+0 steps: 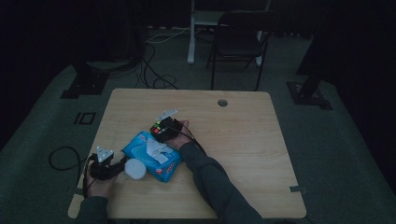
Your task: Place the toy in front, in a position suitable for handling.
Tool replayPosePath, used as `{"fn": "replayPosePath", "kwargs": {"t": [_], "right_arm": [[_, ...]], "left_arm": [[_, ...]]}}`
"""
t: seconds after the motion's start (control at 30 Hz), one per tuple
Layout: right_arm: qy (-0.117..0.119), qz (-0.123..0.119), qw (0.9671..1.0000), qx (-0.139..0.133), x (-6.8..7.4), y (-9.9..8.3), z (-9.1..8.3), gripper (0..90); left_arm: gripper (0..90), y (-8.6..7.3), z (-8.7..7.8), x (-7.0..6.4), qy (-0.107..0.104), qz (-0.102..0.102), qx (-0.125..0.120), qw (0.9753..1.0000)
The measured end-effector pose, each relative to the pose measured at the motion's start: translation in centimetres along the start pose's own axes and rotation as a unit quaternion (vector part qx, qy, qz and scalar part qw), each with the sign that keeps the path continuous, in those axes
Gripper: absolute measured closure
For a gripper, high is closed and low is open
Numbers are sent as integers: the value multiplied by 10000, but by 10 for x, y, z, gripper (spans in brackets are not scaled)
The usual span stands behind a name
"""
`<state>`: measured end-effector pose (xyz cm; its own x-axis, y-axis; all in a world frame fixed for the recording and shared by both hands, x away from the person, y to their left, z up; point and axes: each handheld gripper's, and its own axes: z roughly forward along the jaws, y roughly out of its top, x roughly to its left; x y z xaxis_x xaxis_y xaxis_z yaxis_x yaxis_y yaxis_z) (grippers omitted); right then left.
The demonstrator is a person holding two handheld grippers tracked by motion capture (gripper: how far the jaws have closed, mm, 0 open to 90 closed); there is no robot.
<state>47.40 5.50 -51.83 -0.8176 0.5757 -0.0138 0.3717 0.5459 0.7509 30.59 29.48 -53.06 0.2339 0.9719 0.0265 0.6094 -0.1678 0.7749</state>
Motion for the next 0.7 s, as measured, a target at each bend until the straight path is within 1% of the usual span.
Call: {"fn": "replayPosePath", "kwargs": {"t": [0.17,0.2,0.27,0.37,0.5,0.63,0.7], "right_arm": [[-56,-5,10000,-63,-2,-2,-3,344],[-30,56,9999,-98,-3,-3,-6,344],[-5,54,9999,-158,-6,-5,-11,344],[-3,3,9998,-204,-10,-9,-24,344],[-71,-29,9997,-243,-19,-21,-47,344],[-230,26,9994,-257,-27,-40,-75,344],[-309,14,9992,-248,-29,-50,-87,344]], "left_arm": [[428,2,3,2,-68,-14,15,10000],[428,3,4,3,-85,0,33,10000],[428,6,7,5,-99,54,88,9999],[432,15,14,8,-93,169,166,9997],[433,29,25,11,-101,281,231,9993],[439,46,37,13,-118,307,222,9992],[439,57,44,14,-154,288,168,9993]]}}
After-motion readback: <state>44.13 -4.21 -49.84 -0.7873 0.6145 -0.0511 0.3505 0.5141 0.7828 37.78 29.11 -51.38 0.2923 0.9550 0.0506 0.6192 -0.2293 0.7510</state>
